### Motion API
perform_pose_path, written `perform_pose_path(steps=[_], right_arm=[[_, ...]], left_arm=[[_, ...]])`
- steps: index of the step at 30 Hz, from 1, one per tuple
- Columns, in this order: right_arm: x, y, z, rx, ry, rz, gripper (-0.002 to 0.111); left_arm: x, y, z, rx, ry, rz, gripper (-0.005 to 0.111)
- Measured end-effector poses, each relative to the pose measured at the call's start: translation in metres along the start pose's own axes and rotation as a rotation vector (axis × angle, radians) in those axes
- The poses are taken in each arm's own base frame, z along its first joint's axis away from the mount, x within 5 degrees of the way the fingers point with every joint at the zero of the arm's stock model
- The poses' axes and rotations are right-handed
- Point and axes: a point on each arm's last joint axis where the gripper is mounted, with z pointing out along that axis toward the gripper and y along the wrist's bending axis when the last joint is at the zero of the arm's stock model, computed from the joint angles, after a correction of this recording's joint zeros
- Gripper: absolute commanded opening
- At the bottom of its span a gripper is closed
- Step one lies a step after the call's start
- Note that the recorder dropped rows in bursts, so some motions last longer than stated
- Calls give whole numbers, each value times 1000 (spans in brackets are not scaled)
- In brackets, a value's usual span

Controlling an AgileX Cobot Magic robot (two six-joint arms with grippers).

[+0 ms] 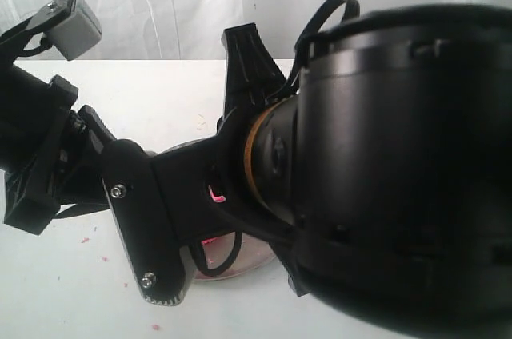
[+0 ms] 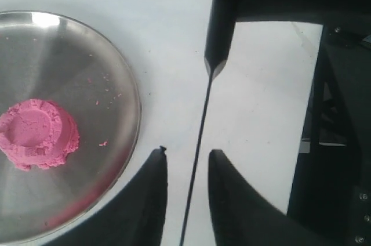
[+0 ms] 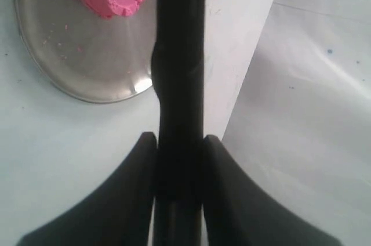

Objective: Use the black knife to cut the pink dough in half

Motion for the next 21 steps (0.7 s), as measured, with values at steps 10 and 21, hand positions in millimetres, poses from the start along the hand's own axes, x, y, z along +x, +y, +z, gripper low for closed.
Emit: perform_pose_path(steps=[10,21], right_arm=[[0,0,0,0,-2,7,0],[4,-6,-11,33,-59,53,0]], left_arm=[[0,0,0,0,-4,2,32],[0,0,0,-5,-1,4,32]])
